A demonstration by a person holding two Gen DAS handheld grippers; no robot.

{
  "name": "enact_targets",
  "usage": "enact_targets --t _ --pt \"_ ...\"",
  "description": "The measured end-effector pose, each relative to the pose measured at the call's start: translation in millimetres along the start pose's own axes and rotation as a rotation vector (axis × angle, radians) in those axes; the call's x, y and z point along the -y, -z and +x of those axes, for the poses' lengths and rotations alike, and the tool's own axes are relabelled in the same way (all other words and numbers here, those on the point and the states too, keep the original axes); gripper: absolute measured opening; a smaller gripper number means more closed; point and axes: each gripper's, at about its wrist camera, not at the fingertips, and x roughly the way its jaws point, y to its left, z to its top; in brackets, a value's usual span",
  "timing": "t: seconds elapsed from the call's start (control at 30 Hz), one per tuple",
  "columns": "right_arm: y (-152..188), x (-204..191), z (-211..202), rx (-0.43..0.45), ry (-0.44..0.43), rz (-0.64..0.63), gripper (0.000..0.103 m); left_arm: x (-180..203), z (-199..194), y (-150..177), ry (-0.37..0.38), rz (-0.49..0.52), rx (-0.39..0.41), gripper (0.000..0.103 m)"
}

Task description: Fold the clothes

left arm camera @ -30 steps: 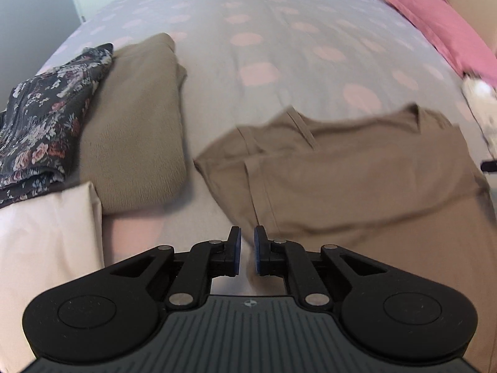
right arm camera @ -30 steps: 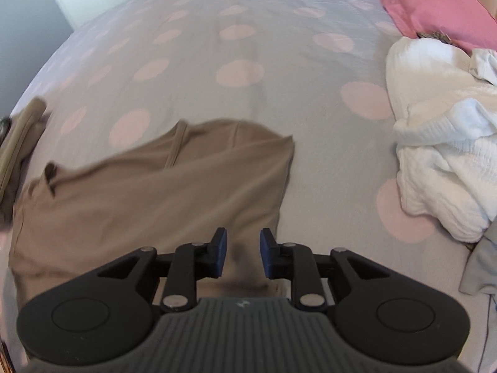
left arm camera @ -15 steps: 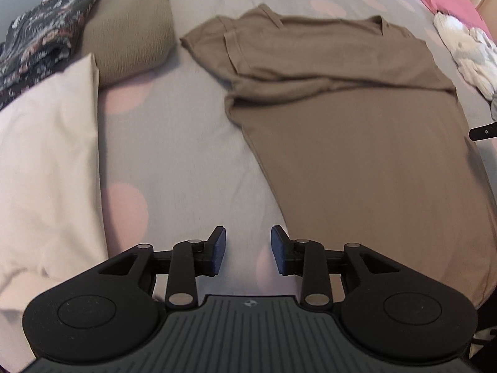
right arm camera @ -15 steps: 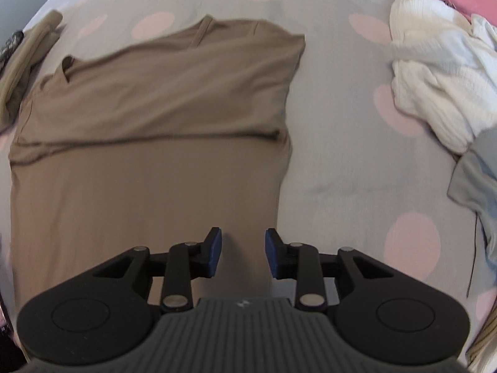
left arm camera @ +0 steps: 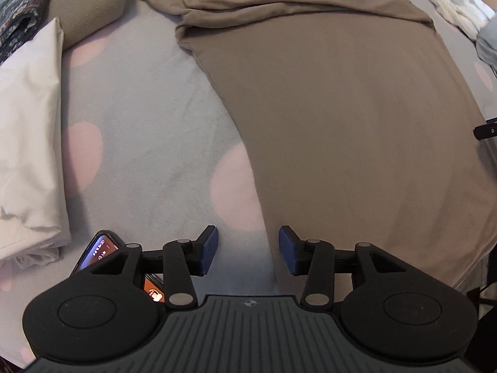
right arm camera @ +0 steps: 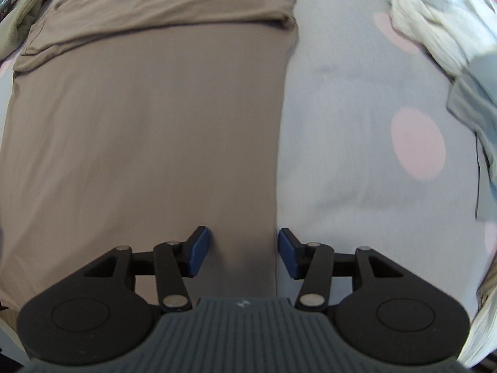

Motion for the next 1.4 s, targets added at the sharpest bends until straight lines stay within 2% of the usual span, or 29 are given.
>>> enact_targets --t 0.1,0.13,0.17,0.2,0.23,0.27,0.43,0.53,0.67,0.8,0.87,0.93,1.17,1.23,1.3,1.4 --pt "13 -1 -1 -0.014 -0.004 -0.002 0.051 3 -1 4 0.038 0.007 -0.013 0.041" --pt "17 -3 -2 -0.014 -0.005 -0.011 0.048 3 -1 5 0.052 0.008 -0.016 0.037" --pt "19 -5 -3 -0.008 -0.006 -0.025 0.038 3 -4 4 0.056 0.014 -0.010 0.026" --pt "21 -7 -5 0.001 -0.011 -0.030 0.020 3 -6 4 0.059 0.019 -0.003 0.019" --pt "21 -9 -7 0.011 -0.016 -0.033 0.011 2 -9 3 0.063 0.025 0.003 0.004" --pt "22 -10 -10 0.020 -0.018 -0.034 0.003 2 -11 3 0.067 0.030 0.010 0.001" --pt "17 -6 -26 0.063 -0.049 -0.006 0.003 1 -25 0 0.086 0.052 0.043 0.000" --pt "8 -2 -38 0.104 -0.077 0.043 0.003 -13 -37 -3 0.096 -0.002 0.078 0.000" --pt "-10 3 -53 0.179 -0.084 0.085 0.003 -30 -46 -22 0.060 -0.055 0.141 0.000" --pt "-37 7 -58 0.247 -0.068 0.109 0.003 -44 -54 -44 -0.061 -0.091 0.203 0.000" --pt "-44 4 -55 0.244 -0.051 0.093 0.003 -53 -55 -53 -0.061 -0.134 0.217 0.000" --pt "-50 1 -52 0.237 -0.034 0.074 0.003 -55 -55 -61 -0.054 -0.136 0.216 0.000" --pt "-65 -10 -43 0.230 0.031 0.003 0.009 -34 -57 -62 -0.043 -0.049 0.212 0.000" --pt "-56 -15 -45 0.247 0.031 -0.059 0.012 -22 -60 -60 -0.035 0.000 0.224 0.000" --pt "-46 -20 -47 0.265 0.029 -0.125 0.023 -9 -62 -57 -0.030 0.052 0.238 0.000" --pt "-31 -27 -51 0.291 0.026 -0.224 0.024 12 -64 -50 -0.023 0.136 0.258 0.000"
